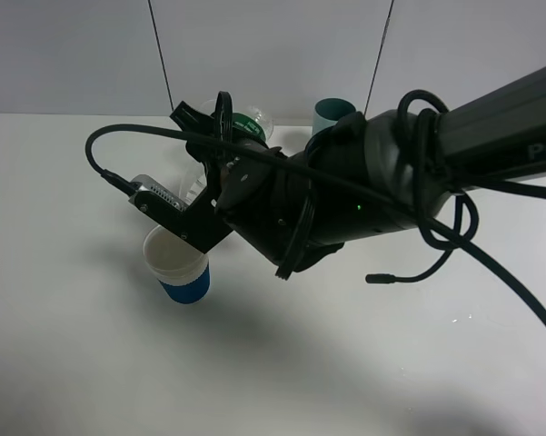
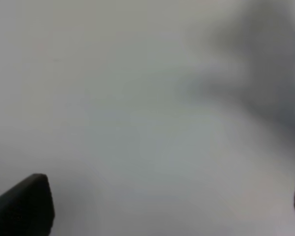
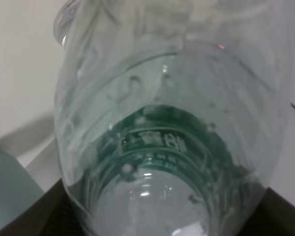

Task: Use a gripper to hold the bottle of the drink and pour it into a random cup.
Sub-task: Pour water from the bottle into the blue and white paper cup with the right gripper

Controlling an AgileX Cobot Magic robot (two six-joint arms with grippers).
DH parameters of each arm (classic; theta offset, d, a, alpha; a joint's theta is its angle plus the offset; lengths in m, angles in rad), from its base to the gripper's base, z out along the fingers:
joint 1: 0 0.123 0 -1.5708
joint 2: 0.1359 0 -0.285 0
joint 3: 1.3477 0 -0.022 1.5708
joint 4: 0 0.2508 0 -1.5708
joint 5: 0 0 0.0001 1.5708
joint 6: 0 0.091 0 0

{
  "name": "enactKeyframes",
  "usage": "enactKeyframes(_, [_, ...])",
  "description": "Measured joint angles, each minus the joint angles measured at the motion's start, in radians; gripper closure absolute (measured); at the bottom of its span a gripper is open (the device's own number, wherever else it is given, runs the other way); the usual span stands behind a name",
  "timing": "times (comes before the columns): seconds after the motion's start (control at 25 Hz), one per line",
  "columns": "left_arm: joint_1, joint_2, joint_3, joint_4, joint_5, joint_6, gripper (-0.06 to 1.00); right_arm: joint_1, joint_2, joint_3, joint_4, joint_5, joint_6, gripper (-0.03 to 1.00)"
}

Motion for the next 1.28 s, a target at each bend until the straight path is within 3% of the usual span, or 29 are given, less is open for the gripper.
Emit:
enactKeyframes(0.44, [0.000,0.000,0.000,0.000,0.000,0.000,-0.05,0.007,0.000,0.000,-0.004,0.000,-0.013,0.40])
enactKeyframes(0.76, [0.000,0.000,0.000,0.000,0.000,0.000,-0.05,0.007,0.000,0.000,-0.005,0.022,-0.107,0.40])
enactKeyframes(1.28, [0.000,0.000,0.000,0.000,0.000,0.000,-0.05,0.007,0.000,0.000,-0.008,0.023,-0.112,0.40])
